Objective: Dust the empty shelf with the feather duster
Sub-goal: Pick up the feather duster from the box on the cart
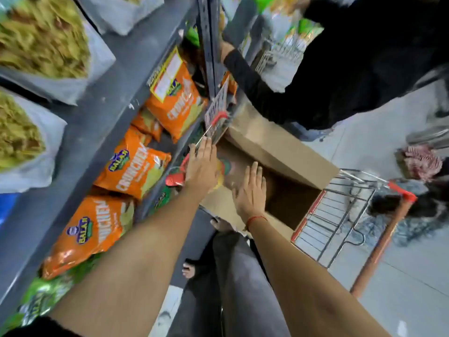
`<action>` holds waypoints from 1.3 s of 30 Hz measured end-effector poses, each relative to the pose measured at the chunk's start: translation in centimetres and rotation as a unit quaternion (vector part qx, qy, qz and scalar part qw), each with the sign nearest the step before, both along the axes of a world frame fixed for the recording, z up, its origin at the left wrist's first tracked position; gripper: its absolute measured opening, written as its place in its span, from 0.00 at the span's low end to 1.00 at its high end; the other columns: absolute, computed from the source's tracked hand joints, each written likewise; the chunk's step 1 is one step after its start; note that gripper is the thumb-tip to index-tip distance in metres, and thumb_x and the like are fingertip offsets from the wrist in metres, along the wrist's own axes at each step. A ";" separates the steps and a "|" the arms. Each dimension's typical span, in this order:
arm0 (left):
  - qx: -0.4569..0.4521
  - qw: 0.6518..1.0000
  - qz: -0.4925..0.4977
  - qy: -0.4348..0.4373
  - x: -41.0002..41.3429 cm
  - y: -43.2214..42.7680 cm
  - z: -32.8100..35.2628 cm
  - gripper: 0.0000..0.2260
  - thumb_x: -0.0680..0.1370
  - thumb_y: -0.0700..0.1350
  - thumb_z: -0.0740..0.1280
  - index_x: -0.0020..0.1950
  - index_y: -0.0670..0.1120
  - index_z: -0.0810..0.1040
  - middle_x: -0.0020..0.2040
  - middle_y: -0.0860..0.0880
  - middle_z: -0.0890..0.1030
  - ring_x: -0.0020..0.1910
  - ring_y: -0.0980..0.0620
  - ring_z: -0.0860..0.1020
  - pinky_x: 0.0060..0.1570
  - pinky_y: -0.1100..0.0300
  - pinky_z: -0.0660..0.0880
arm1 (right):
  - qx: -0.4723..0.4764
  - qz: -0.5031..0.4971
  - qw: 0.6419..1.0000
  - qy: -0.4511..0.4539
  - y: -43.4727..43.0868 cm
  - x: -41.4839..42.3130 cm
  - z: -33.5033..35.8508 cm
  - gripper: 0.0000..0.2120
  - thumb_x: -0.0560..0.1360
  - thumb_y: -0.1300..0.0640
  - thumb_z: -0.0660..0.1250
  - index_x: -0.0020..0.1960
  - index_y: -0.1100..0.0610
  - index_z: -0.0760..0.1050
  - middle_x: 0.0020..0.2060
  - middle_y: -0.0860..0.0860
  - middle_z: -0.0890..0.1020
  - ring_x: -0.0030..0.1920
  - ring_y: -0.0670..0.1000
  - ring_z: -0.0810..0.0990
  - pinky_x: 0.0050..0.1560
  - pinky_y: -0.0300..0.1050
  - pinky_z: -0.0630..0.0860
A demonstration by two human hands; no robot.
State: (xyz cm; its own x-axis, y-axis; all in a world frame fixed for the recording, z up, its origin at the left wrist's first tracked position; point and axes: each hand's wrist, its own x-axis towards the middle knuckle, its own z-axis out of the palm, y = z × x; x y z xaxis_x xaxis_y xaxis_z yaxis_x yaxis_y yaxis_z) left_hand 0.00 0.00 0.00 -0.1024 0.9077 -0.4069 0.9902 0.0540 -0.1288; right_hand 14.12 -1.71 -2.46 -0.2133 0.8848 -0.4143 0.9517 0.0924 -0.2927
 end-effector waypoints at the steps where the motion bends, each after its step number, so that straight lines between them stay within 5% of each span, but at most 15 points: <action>1: -0.035 0.999 -0.001 0.018 0.0 -0.2 -0.6 0.31 0.79 0.52 0.58 0.76 0.39 0.52 0.78 0.40 0.49 0.77 0.43 0.46 0.74 0.43 0.45 | -0.018 0.006 1.000 -0.003 -0.3 -0.2 -0.7 0.31 0.80 0.51 0.55 0.76 0.63 0.48 0.77 0.61 0.49 0.77 0.60 0.49 0.75 0.55 0.50; 6: -0.161 0.986 0.019 0.022 0.2 -0.4 -3.3 0.27 0.79 0.47 0.58 0.75 0.39 0.55 0.76 0.38 0.57 0.75 0.42 0.54 0.74 0.46 0.51 | -0.129 0.073 0.988 -0.043 -1.5 -1.1 -3.3 0.40 0.71 0.53 0.70 0.74 0.63 0.53 0.76 0.62 0.53 0.74 0.62 0.58 0.70 0.56 0.62; 9: -0.176 0.983 0.031 0.036 0.2 -0.2 -3.9 0.18 0.80 0.40 0.56 0.70 0.38 0.64 0.68 0.40 0.70 0.67 0.42 0.67 0.66 0.50 0.65 | -0.164 0.098 0.980 -0.058 -2.0 -1.7 -4.1 0.31 0.73 0.53 0.68 0.70 0.62 0.61 0.74 0.63 0.59 0.70 0.62 0.63 0.66 0.54 0.67; 14: -0.174 0.984 0.012 0.017 -0.4 -0.6 -3.6 0.15 0.79 0.32 0.55 0.64 0.36 0.72 0.63 0.38 0.74 0.62 0.42 0.74 0.57 0.51 0.75 | -0.145 0.153 0.973 -0.091 -3.4 -2.1 -4.1 0.27 0.75 0.46 0.66 0.66 0.61 0.66 0.67 0.60 0.68 0.67 0.59 0.67 0.63 0.52 0.70; 24: -0.156 0.986 -0.043 0.044 -2.0 -2.1 3.4 0.17 0.77 0.31 0.58 0.61 0.44 0.78 0.58 0.45 0.81 0.58 0.45 0.79 0.50 0.55 0.77 | -0.152 0.108 0.980 -0.064 -1.7 -3.0 1.8 0.26 0.72 0.57 0.67 0.67 0.63 0.64 0.65 0.62 0.69 0.65 0.62 0.67 0.63 0.55 0.71; 28: -0.148 0.985 -0.061 0.062 -3.2 -3.3 8.0 0.14 0.77 0.33 0.59 0.59 0.43 0.78 0.58 0.46 0.81 0.57 0.46 0.79 0.48 0.56 0.75 | -0.114 0.075 0.990 -0.045 -1.0 -3.7 5.0 0.20 0.77 0.60 0.59 0.67 0.62 0.65 0.67 0.62 0.69 0.67 0.62 0.67 0.64 0.55 0.70; 39: -0.111 0.991 -0.003 0.078 -5.3 -3.4 22.4 0.13 0.76 0.40 0.62 0.60 0.42 0.78 0.61 0.44 0.79 0.60 0.45 0.77 0.53 0.54 0.75 | -0.011 -0.009 0.999 0.029 -1.1 -7.0 14.1 0.16 0.80 0.55 0.55 0.63 0.61 0.69 0.62 0.62 0.73 0.64 0.62 0.70 0.63 0.56 0.68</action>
